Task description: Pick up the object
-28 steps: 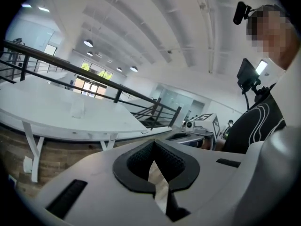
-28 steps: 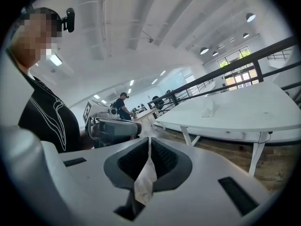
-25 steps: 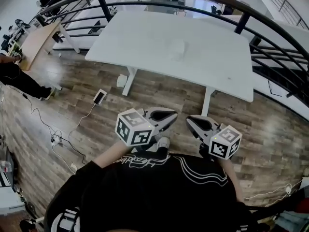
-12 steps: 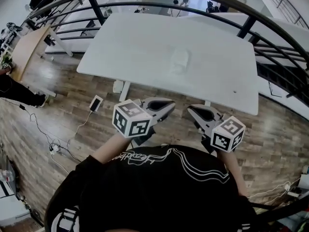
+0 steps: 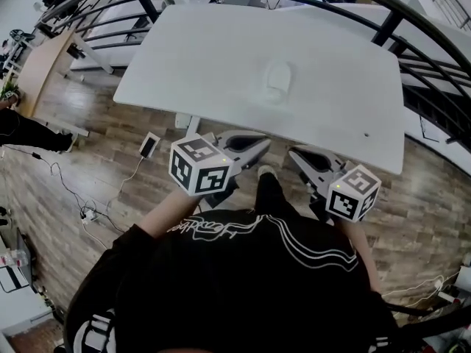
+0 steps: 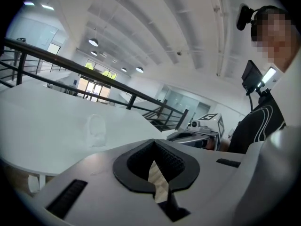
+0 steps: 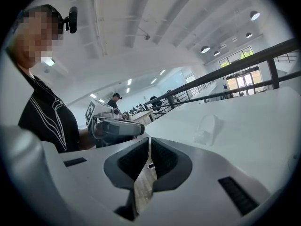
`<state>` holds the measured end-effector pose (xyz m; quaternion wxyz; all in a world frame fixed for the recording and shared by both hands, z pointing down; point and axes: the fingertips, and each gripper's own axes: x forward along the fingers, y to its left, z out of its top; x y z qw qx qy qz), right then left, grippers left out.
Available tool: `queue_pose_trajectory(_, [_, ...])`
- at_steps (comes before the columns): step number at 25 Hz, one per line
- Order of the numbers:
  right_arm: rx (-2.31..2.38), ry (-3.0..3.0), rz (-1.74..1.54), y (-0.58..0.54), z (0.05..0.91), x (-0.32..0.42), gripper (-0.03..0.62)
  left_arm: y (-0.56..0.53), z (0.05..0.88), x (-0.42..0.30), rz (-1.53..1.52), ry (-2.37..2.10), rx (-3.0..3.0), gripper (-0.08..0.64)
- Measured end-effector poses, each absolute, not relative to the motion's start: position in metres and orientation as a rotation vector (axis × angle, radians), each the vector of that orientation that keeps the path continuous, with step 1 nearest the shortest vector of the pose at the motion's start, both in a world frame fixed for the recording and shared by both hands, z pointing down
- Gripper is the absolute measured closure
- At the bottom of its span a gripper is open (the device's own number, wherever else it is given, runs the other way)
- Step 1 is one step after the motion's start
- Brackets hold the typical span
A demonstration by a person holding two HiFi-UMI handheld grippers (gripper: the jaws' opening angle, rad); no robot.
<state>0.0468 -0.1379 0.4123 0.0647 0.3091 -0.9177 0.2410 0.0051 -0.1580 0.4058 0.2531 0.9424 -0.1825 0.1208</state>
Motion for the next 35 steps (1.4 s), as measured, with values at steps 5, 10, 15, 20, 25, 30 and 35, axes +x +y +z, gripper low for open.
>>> queue_pose_trajectory(5, [0.916, -2.786, 0.772, -0.184, 0.421, 0.056, 0.569, -0.196, 0.416, 0.012, 0.368, -0.538, 2.545, 0.552])
queue_pose_trajectory(10, [0.892, -2.784, 0.823, -0.228, 0.431, 0.068, 0.569, -0.239, 0.429, 0.023, 0.388, -0.562, 2.495, 0.552])
queue_pose_trajectory(15, [0.885, -2.754, 0.819, -0.276, 0.446, 0.086, 0.569, -0.282, 0.444, 0.041, 0.425, -0.571, 2.485, 0.552])
queue_pose_trajectory(20, [0.878, -2.742, 0.870, -0.304, 0.461, 0.088, 0.569, -0.309, 0.457, 0.042, 0.432, -0.591, 2.465, 0.552])
queue_pose_trajectory(25, [0.872, -2.716, 0.898, -0.322, 0.470, 0.081, 0.569, -0.325, 0.459, 0.036, 0.358, -0.577, 2.444, 0.552])
queue_pose_trajectory(30, [0.856, -2.713, 0.969, -0.349, 0.481, 0.084, 0.569, -0.345, 0.470, 0.033, 0.343, -0.594, 2.407, 0.552])
queue_pose_trajectory(35, [0.872, -2.694, 1.023, -0.369, 0.495, 0.091, 0.569, -0.355, 0.482, 0.030, 0.346, -0.620, 2.372, 0.552])
